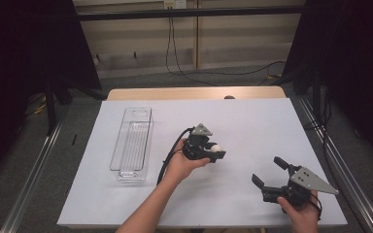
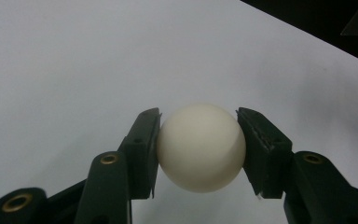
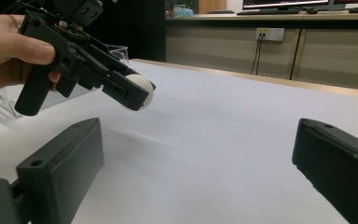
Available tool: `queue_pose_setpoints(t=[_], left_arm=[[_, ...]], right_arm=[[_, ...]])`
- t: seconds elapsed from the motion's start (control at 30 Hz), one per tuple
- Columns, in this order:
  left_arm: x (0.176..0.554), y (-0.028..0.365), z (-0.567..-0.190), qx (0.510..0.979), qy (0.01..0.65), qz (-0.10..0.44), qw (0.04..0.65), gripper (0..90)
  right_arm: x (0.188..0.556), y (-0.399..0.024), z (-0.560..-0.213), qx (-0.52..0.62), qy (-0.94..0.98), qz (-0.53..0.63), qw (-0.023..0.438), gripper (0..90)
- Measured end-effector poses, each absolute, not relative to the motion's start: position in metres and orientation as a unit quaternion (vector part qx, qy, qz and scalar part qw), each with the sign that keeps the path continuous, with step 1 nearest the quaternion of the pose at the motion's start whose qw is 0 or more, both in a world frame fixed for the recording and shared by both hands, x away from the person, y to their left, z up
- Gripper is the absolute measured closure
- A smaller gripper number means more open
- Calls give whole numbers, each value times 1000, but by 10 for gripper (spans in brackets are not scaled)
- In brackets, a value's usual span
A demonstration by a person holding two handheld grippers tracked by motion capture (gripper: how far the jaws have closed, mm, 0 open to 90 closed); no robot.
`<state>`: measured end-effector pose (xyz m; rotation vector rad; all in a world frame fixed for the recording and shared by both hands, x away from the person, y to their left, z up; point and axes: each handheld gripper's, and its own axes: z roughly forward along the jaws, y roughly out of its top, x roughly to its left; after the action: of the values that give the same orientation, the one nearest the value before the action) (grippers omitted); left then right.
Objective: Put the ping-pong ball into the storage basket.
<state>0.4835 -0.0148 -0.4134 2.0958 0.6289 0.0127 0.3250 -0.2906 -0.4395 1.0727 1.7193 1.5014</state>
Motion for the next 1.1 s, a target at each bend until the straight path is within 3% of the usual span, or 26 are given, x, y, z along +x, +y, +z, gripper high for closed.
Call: queue_pose_setpoints(t=[1.1], left_arm=[[483, 5, -403, 843, 279, 17, 460, 511]], right_arm=[[325, -292, -439, 406, 650, 566, 305, 16]])
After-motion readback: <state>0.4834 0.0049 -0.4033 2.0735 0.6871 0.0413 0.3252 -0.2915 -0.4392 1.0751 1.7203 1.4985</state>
